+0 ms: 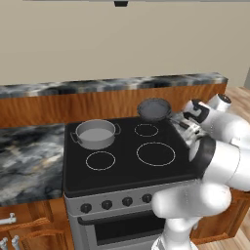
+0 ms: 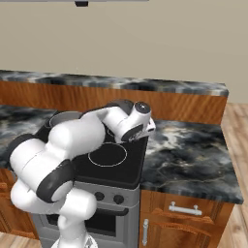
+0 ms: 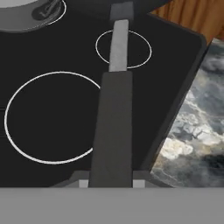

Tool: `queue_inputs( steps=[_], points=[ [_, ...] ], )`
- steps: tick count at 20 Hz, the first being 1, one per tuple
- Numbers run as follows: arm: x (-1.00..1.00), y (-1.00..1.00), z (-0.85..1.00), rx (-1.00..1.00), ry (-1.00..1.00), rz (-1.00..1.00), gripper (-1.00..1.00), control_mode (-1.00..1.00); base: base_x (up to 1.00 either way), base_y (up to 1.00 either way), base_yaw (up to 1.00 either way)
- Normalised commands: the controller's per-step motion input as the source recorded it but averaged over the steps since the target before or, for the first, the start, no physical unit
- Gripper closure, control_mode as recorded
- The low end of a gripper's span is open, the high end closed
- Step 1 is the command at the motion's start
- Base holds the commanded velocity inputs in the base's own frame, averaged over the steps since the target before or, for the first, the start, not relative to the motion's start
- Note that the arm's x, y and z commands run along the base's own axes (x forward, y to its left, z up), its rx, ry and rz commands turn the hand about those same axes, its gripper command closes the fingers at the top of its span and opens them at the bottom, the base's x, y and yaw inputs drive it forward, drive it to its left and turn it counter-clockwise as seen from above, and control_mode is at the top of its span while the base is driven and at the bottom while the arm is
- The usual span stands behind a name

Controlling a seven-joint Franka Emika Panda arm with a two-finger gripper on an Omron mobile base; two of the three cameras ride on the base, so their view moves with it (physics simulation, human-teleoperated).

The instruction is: Move the pot and pan from the stove into the sink.

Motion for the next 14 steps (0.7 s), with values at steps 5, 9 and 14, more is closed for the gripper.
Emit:
queue_inputs(
  steps=[5, 9, 14],
  points=[
    [-0.64, 0.08, 0.75, 0.00, -0.09, 0.05, 1.00, -1.00, 0.00, 0.00, 0.00],
    [-0.84, 0.13, 0.52, 0.00, -0.01, 0.09, 1.00, -1.00, 0.00, 0.00, 0.00],
    [-0.91, 0.11, 0.47, -0.01, 0.00, 0.12, 1.00, -1.00, 0.00, 0.00, 0.00]
  ],
)
